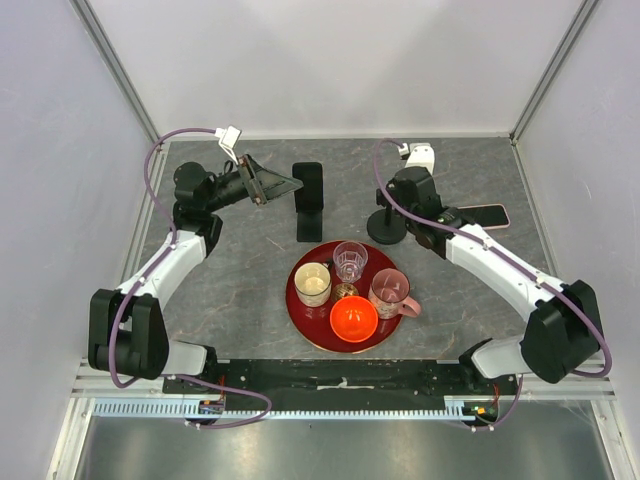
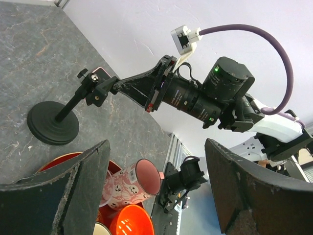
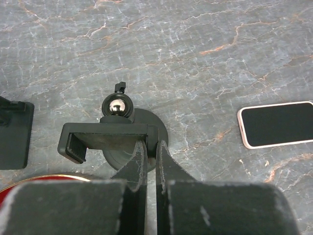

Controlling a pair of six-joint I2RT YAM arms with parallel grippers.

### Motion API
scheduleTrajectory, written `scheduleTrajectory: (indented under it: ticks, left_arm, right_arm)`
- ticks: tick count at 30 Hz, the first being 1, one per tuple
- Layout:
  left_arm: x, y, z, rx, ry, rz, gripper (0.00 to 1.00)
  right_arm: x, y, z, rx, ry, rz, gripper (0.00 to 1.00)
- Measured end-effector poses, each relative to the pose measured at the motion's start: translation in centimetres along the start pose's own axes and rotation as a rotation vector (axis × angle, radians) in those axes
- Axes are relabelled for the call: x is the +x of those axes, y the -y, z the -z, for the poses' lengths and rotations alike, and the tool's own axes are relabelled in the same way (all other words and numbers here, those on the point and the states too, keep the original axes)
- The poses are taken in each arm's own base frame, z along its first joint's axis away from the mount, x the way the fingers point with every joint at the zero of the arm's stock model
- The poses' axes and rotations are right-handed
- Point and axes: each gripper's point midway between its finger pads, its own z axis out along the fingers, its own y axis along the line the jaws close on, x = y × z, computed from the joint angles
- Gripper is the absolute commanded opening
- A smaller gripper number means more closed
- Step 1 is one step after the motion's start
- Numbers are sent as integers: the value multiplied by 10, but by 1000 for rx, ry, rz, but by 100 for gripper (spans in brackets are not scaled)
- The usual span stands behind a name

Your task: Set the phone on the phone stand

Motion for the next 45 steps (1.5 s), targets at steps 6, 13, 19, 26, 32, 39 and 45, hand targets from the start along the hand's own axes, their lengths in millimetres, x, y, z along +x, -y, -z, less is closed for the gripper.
scheduleTrajectory:
  ticks: [6,13,19,26,32,39,45]
  left_arm:
    - [3,2,-2,8,-9,1,84]
    - [5,4,-3,14,-16,2,84]
    - [6,5,-4,16,-19,2,84]
    - [7,6,-5,20,-23,2,84]
    - [9,7,-6,25,-28,3,84]
    - [10,8,-6,27,-30,3,85]
    - [9,8,-6,27,-30,3,85]
  right_arm:
    - [0,3,1,3,-3,-7,45]
    - [-6,3,10,-12,9,-44,98]
    - [-31,31,43,40,100,-108,98]
    - [-58,117,66,273,245,-326,98]
    - [-28,176,23,471,141,-540,98]
    - [10,217,-54,591,-135,-846,98]
    - [79,244,-82,744,-359,-1016,98]
